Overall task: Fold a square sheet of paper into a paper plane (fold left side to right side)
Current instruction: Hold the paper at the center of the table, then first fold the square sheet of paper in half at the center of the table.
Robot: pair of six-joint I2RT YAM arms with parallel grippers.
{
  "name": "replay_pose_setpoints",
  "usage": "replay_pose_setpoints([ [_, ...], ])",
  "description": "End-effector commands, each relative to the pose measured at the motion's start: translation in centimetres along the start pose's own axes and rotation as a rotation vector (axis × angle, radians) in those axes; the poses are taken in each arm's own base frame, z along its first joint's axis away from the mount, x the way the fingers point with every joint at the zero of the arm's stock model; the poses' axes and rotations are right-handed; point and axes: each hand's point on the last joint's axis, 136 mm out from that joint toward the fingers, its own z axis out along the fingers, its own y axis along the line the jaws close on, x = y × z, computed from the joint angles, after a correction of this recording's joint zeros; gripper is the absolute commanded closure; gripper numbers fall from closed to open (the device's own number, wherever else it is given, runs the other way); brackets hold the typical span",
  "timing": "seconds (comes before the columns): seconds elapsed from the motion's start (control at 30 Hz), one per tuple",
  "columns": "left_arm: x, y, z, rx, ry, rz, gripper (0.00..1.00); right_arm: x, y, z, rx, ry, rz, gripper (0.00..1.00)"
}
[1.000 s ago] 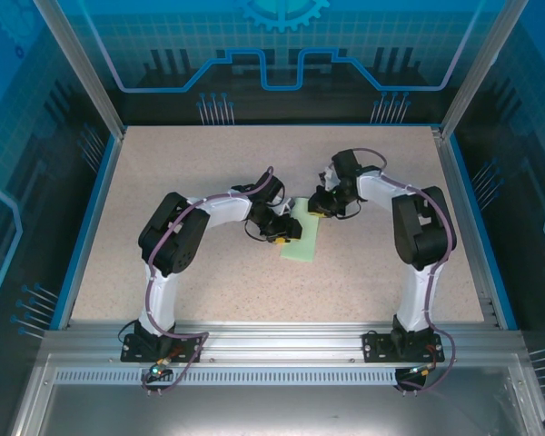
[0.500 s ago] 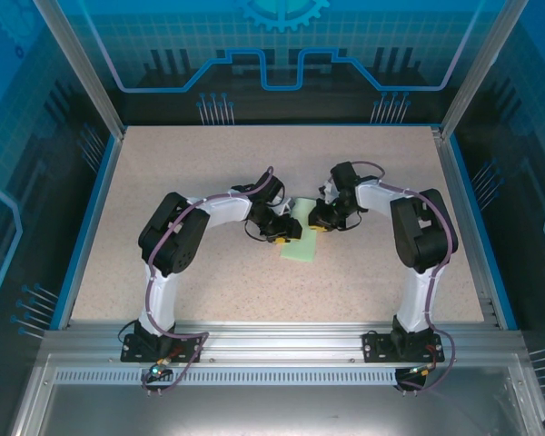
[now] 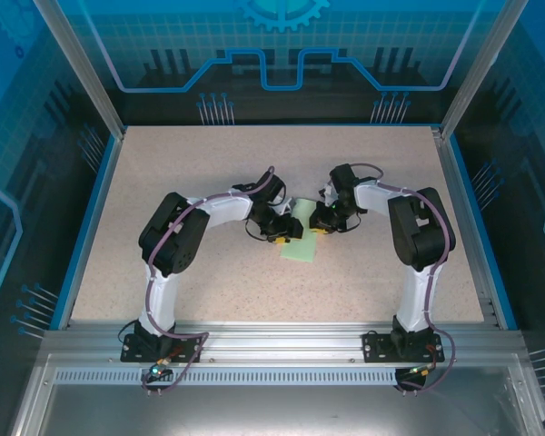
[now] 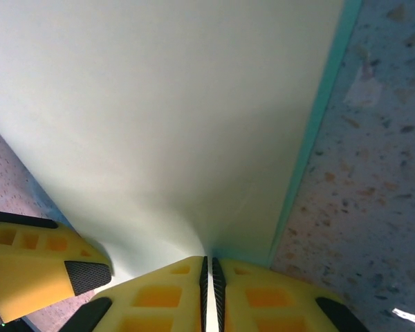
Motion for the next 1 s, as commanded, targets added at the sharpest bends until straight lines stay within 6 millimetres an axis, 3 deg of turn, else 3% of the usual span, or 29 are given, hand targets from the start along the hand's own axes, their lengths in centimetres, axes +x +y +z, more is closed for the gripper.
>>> replay_pose_setpoints([
  [0.0,-1.1,-1.8,-1.9,0.03,-0.02,-0.003,0.49,2.0,-2.6,1.6,0.091,0.081,0.032,0.86],
  [0.23,-4.6,-2.4,-2.3,0.082,-0.062,-0.026,0.51,2.0,-2.8,1.7,0.099,0.08,0.032,0.86],
  [0.67,-9.4,-1.6,-0.4,0.106,-0.068,-0.058,0.53,2.1,-2.8,2.0,0.104,0.09,0.029,0.86],
  [0.97,-11.0,1.4,0.6,0.036,-0.081,-0.11,0.53,2.4,-3.1,2.2,0.131,0.106,0.02,0.86],
])
